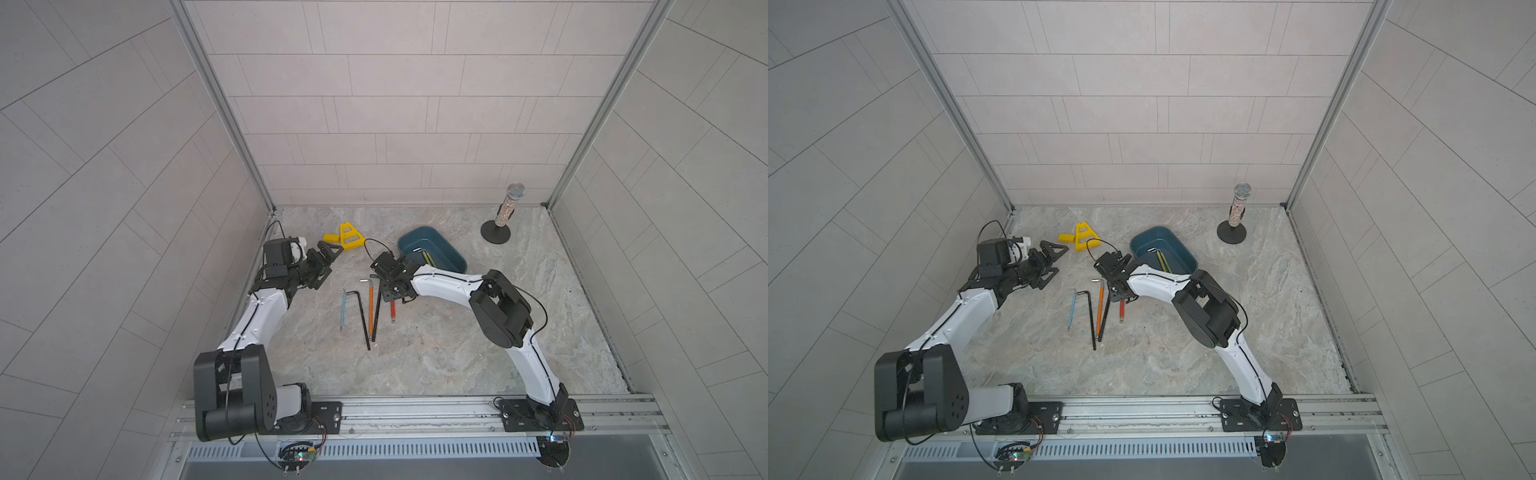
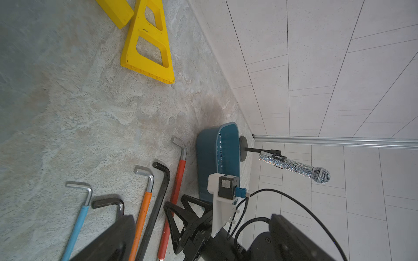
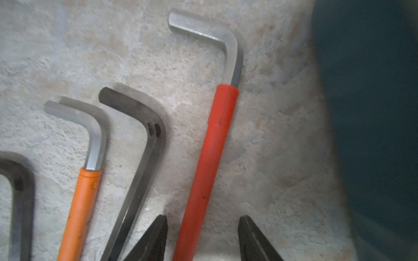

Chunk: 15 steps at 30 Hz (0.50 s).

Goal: Put the hex key on the desktop into the storage box
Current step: Pick up the Allen key from the center of the board.

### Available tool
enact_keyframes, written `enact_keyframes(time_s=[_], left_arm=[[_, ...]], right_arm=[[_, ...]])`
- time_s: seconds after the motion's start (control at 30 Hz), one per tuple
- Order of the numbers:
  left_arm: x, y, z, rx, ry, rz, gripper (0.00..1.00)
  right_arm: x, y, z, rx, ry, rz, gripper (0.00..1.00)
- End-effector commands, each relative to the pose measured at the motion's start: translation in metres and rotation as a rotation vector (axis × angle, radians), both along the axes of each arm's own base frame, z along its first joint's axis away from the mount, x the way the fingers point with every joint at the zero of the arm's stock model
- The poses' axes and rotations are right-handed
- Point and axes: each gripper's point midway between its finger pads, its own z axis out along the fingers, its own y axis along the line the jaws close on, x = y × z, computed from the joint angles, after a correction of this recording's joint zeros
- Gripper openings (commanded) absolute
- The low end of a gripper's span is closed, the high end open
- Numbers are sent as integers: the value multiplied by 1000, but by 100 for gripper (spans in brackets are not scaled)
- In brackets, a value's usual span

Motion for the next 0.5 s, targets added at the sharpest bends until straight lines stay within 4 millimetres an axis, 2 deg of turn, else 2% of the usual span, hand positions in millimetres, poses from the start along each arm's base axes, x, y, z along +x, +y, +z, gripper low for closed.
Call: enact_keyframes(time_s=[0.0,0.27,0.47], left_arm=[[1,2,4,-2,-29,0,100],[2,1,2,-20,-21,0,100],[2,2,2,-20,-24,2,100]], right_arm=[[-5,-21,-16,-56,46,-27,55],[-4,-25,-18,-57,52,-36,55],[-8,-32,-23,-83,62,-30,45]])
